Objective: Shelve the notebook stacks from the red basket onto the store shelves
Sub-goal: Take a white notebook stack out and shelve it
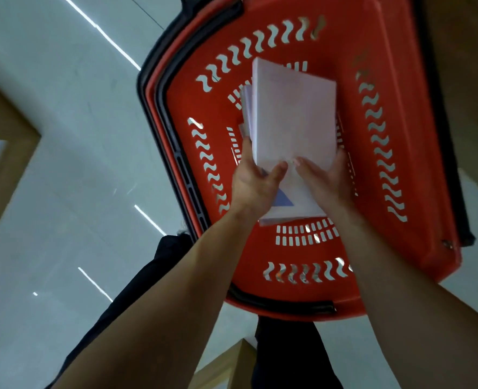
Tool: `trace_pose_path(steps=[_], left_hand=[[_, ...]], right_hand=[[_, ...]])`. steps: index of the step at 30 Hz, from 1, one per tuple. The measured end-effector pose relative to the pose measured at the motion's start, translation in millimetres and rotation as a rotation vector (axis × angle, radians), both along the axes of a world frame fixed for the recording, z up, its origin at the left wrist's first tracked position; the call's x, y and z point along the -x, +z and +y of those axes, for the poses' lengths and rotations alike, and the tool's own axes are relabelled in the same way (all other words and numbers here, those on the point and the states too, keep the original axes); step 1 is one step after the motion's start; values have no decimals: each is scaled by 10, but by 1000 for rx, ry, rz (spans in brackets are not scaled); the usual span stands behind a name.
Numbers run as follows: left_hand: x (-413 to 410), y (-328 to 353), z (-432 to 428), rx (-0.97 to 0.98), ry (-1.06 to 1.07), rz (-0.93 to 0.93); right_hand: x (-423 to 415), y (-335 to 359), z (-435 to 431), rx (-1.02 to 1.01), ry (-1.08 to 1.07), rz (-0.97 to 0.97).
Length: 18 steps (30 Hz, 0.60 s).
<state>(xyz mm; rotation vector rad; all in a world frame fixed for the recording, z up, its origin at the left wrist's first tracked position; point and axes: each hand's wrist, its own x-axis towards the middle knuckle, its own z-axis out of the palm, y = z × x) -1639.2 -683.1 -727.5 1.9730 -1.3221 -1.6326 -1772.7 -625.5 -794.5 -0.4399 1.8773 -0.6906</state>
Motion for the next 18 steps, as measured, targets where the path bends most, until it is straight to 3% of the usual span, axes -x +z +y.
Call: trace_pose_path(steps=[10, 18], left_hand=[[-684, 1815, -459, 85, -82, 133], [-1673, 1775, -670, 88, -62, -33]], right_hand=[[-265, 1535, -295, 87, -68, -188], [-1165, 1727, -684, 92, 58, -125]])
